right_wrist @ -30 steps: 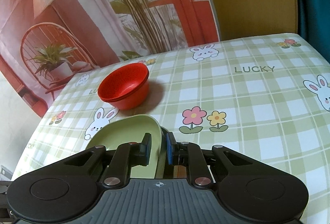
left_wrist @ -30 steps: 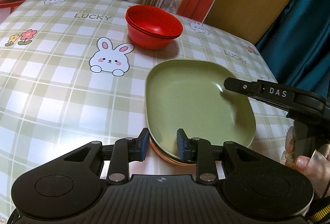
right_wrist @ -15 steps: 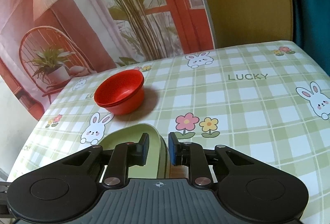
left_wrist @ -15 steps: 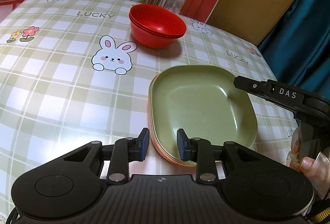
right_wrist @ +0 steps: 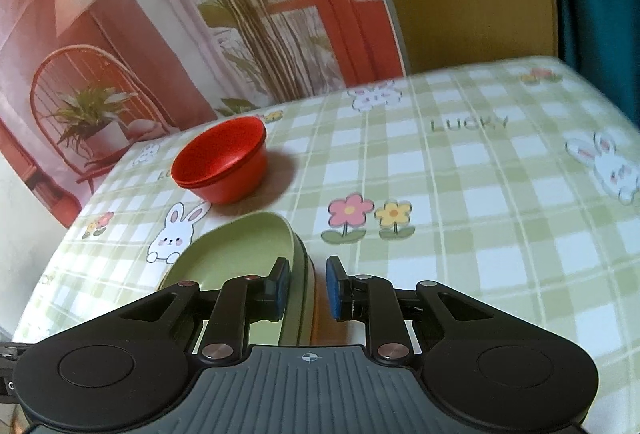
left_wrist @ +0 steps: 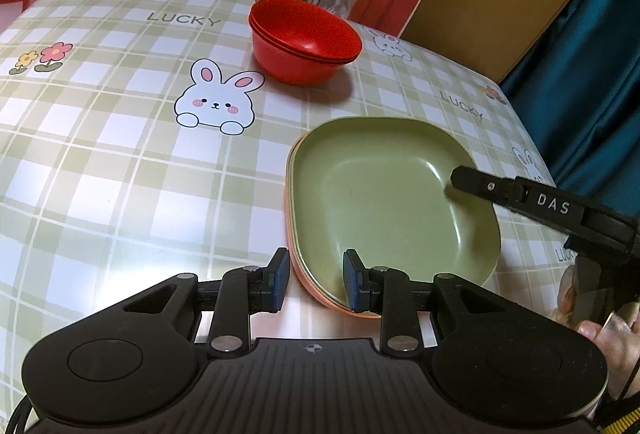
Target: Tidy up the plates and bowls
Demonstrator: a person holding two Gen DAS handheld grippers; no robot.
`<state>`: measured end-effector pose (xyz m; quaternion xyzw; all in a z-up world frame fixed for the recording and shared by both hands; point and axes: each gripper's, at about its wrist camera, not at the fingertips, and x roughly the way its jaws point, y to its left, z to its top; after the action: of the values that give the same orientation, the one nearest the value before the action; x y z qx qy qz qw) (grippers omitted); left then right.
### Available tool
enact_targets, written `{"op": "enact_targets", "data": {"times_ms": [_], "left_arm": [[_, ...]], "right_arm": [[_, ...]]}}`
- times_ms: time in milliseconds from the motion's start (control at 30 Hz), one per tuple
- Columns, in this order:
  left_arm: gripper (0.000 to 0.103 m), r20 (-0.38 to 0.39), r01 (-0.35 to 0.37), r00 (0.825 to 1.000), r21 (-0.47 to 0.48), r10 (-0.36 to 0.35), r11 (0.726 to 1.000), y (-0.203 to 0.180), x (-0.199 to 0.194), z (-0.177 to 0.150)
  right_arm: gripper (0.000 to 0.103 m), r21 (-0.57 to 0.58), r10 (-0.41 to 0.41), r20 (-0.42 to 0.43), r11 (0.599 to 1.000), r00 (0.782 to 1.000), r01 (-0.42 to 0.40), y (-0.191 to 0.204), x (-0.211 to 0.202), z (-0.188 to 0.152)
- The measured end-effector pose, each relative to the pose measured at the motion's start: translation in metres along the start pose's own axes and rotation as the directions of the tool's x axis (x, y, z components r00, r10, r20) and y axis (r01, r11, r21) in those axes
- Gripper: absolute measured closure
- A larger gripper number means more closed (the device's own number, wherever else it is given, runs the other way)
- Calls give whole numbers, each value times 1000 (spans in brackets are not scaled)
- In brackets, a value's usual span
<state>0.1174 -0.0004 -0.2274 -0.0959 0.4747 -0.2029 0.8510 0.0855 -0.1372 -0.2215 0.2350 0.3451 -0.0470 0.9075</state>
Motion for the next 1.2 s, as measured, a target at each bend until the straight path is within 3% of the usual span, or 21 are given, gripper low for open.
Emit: {"op": "enact_targets", "data": {"times_ms": [400, 800, 967, 1200], "left_arm": [[73, -7, -3, 1000, 2, 3, 1000, 1, 3, -1], [73, -1, -8, 1000, -1, 8, 1000, 2, 3, -1], [73, 34, -10, 999, 6, 9, 1000, 4, -5, 6], [71, 144, -31, 989, 25, 27, 999, 17, -31, 38]], "right_arm": [[85, 139, 83, -2, 987, 997, -82, -24, 10, -12], [85, 151, 97, -9, 984, 995, -95, -26, 12, -14], [83, 156, 115, 14, 981, 993, -116, -20, 4, -6], [82, 104, 115, 42, 987, 992, -119, -4, -5, 18]]}}
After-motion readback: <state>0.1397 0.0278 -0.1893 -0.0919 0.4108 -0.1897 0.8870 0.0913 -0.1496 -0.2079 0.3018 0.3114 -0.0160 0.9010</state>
